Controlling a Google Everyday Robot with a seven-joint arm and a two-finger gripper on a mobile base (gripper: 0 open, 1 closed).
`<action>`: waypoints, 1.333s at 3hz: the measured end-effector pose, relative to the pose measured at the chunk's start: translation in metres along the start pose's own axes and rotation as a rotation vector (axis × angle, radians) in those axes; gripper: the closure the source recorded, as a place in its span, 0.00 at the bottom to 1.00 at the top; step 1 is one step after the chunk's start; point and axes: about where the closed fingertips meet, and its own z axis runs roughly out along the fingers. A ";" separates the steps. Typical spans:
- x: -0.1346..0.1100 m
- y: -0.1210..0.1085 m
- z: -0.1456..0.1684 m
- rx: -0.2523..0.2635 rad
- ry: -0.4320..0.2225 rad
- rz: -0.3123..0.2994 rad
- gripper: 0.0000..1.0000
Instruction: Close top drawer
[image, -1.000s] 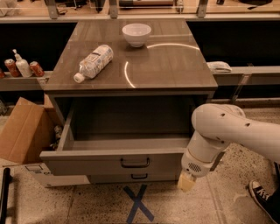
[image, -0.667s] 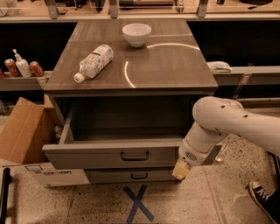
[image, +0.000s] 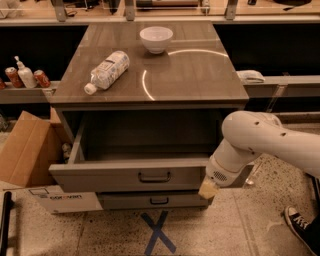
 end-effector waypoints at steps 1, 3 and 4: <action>-0.003 -0.016 -0.001 0.045 -0.026 -0.024 1.00; -0.029 -0.076 -0.007 0.184 -0.134 -0.113 1.00; -0.042 -0.098 -0.011 0.231 -0.176 -0.146 1.00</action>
Offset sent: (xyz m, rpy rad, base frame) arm 0.1266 -0.0258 -0.0012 0.0338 -0.3954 0.0722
